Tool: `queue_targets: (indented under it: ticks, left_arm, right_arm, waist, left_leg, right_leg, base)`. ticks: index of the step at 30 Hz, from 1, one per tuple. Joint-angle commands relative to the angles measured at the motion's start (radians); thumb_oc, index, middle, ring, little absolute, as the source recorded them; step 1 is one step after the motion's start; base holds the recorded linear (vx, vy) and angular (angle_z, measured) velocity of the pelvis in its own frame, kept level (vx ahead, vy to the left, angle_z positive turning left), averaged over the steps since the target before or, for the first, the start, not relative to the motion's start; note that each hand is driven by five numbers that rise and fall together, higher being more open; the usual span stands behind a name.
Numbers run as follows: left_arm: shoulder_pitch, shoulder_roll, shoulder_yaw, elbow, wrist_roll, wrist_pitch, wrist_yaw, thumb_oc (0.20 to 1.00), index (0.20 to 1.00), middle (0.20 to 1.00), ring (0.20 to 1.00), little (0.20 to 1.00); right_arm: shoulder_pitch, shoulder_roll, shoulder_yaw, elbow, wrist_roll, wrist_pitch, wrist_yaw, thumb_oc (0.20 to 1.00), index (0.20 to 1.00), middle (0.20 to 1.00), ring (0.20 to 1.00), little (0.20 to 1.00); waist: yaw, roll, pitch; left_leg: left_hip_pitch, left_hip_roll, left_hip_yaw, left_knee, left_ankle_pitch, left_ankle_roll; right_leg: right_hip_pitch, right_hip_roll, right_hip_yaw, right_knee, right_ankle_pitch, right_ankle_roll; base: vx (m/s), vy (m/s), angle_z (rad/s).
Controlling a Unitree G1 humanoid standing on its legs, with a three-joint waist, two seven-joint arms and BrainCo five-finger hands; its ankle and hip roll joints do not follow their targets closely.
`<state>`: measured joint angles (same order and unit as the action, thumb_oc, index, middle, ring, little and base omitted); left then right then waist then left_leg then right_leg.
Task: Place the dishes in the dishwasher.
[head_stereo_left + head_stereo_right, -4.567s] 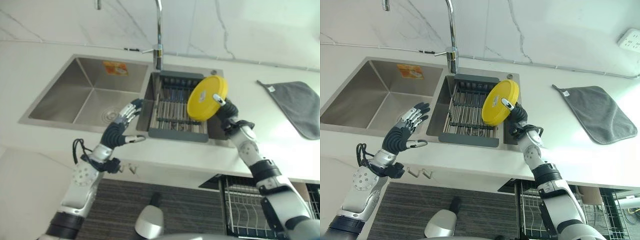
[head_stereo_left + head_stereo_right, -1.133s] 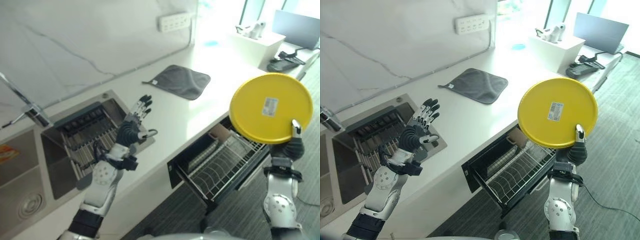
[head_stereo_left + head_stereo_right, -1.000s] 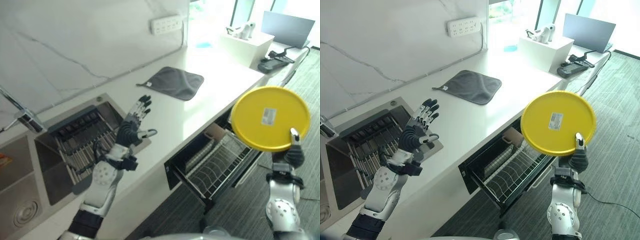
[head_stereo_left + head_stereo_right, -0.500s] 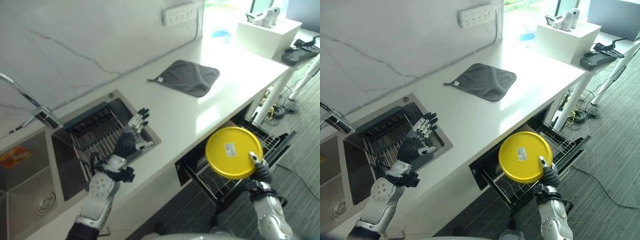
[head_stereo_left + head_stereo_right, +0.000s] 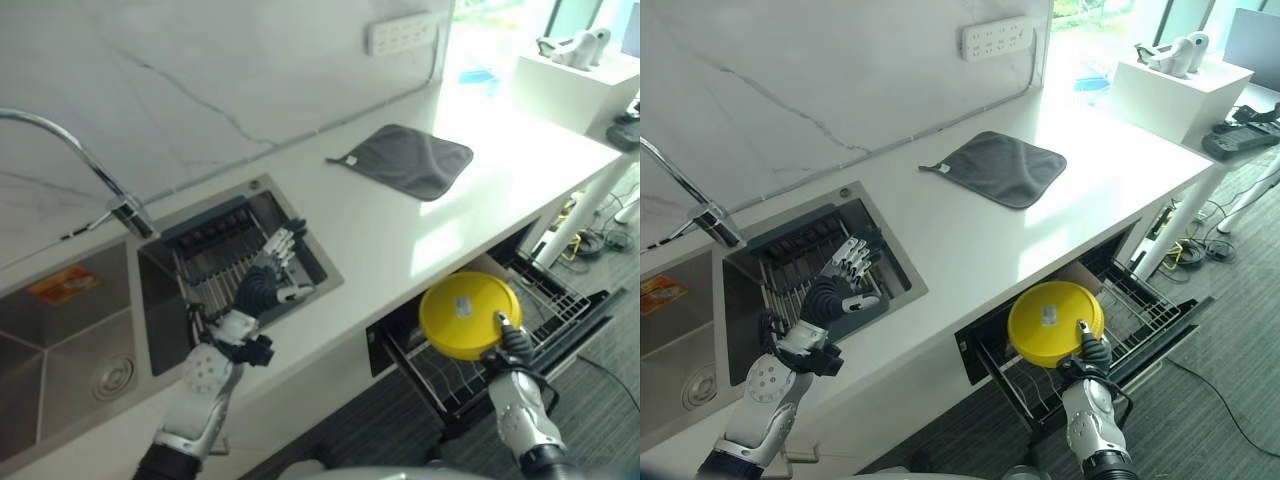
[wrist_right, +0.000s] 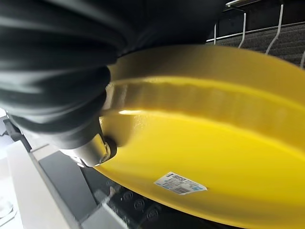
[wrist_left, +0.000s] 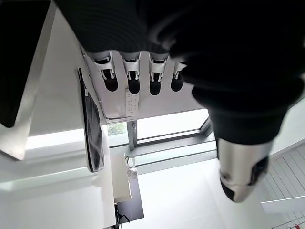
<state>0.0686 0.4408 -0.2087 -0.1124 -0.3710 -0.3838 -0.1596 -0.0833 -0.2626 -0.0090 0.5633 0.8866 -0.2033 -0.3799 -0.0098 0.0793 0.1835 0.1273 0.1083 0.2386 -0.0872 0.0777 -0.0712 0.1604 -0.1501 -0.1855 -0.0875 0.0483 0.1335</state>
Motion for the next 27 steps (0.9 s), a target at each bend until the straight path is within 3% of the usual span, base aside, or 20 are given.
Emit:
queue_targets:
  ticks: [1,4,9,12,14,17,22,27]
  left_arm:
    - [-0.080,0.044,-0.030,-0.022,-0.017,-0.039,-0.016,1.000,1.000,1.000,1.000,1.000]
    - [-0.082,0.049,-0.036,-0.024,-0.023,-0.033,-0.021,1.000,1.000,1.000,1.000,1.000]
    - [-0.096,0.062,-0.057,-0.034,-0.035,-0.025,-0.007,1.000,1.000,1.000,1.000,1.000]
    - [-0.110,0.067,-0.060,-0.023,-0.042,-0.036,-0.009,1.000,1.000,1.000,1.000,1.000]
    - [-0.123,0.075,-0.054,-0.016,-0.046,-0.055,-0.012,1.000,1.000,1.000,1.000,1.000]
    - [-0.136,0.085,-0.043,-0.013,-0.051,-0.069,-0.013,1.000,1.000,1.000,1.000,1.000]
    - [-0.146,0.098,-0.036,0.001,-0.036,-0.098,-0.036,1.000,1.000,1.000,1.000,1.000]
    - [-0.150,0.108,-0.024,-0.009,-0.033,-0.083,-0.047,1.000,1.000,1.000,1.000,1.000]
  right_arm:
    - [-0.130,-0.023,-0.054,-0.029,0.047,-0.029,-0.034,0.200,0.200,0.200,0.200,0.200]
    - [-0.156,-0.039,-0.070,0.003,0.022,-0.003,-0.079,0.200,0.200,0.200,0.200,0.200]
    - [-0.230,-0.119,-0.061,0.068,-0.254,0.091,-0.092,0.200,0.200,0.200,0.200,0.200]
    - [-0.281,-0.170,-0.023,0.101,-0.501,0.157,-0.064,0.200,0.200,0.200,0.200,0.200]
    - [-0.329,-0.237,0.035,0.131,-0.745,0.207,0.003,0.200,0.200,0.200,0.200,0.200]
    - [-0.358,-0.299,0.110,0.138,-0.938,0.208,0.063,0.200,0.200,0.200,0.200,0.200]
    - [-0.341,-0.340,0.187,0.164,-1.069,0.175,0.090,0.200,0.200,0.200,0.200,0.200]
    - [-0.325,-0.364,0.231,0.185,-1.182,0.130,0.096,0.200,0.200,0.200,0.200,0.200]
  waist:
    - [0.031,-0.009,0.034]
    - [0.041,-0.006,0.039]
    - [0.057,0.009,0.061]
    - [0.062,0.015,0.075]
    - [0.066,0.019,0.097]
    - [0.068,0.020,0.120]
    - [0.071,0.004,0.137]
    - [0.081,-0.008,0.144]
  left_leg:
    - [0.054,0.010,-0.068,0.028,-0.063,0.014]
    - [0.052,0.008,-0.075,0.033,-0.063,0.016]
    - [0.027,-0.004,-0.099,0.049,-0.060,0.018]
    - [0.003,-0.013,-0.110,0.061,-0.060,0.019]
    - [-0.025,-0.021,-0.123,0.074,-0.057,0.019]
    - [-0.050,-0.026,-0.137,0.081,-0.052,0.019]
    - [-0.065,-0.025,-0.146,0.093,-0.051,0.022]
    - [-0.069,-0.022,-0.152,0.111,-0.056,0.025]
  right_leg:
    - [-0.018,-0.021,-0.062,0.082,-0.029,-0.020]
    - [-0.017,-0.023,-0.065,0.085,-0.028,-0.020]
    - [-0.036,-0.030,-0.060,0.102,-0.023,-0.022]
    - [-0.057,-0.035,-0.055,0.112,-0.021,-0.022]
    - [-0.080,-0.039,-0.051,0.122,-0.018,-0.022]
    - [-0.102,-0.043,-0.049,0.132,-0.016,-0.022]
    - [-0.116,-0.045,-0.057,0.151,-0.017,-0.021]
    - [-0.113,-0.046,-0.065,0.164,-0.020,-0.019]
  base:
    - [0.11,-0.008,0.17]
    - [0.08,0.005,0.11]
    - [0.03,0.023,0.02]
    - [-0.03,0.031,0.03]
    - [-0.09,0.035,0.01]
    - [-0.11,0.009,0.06]
    - [-0.05,-0.041,0.09]
    - [0.01,-0.059,0.07]
